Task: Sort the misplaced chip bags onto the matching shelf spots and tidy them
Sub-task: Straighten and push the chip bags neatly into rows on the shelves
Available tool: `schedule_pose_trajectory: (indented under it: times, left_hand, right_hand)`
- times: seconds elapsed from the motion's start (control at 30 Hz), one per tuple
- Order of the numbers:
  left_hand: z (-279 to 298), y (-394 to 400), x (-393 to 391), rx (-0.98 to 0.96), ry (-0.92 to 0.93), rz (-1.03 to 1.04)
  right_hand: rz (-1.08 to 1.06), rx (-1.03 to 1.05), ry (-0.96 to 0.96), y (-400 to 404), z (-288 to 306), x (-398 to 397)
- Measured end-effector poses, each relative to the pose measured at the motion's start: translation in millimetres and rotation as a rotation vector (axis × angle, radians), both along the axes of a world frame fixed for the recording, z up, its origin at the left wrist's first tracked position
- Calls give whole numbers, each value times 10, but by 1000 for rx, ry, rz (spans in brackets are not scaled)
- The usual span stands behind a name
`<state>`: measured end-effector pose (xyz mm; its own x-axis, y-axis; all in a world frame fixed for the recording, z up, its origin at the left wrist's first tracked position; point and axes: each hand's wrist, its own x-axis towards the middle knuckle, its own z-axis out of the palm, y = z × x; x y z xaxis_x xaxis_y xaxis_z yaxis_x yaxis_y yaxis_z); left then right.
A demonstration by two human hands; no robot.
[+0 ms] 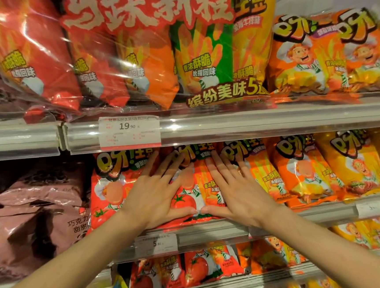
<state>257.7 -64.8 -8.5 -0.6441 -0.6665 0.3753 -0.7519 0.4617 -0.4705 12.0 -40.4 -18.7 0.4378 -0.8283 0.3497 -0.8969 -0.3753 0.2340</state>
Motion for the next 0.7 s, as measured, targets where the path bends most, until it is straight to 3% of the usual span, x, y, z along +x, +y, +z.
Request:
schedule_pose_trajectory:
  times: [0.23,0.43,0.7]
  left_hand:
    - [-66,112,18,-30,88,10]
    - [-48,349,297,-136,379,185]
    - [-254,315,543,-114,379,312]
  right_hand:
    - [-3,10,-11,47,-13,43]
    - [9,0,-285,175,27,392]
    - [-151,-102,-307,55,-173,793]
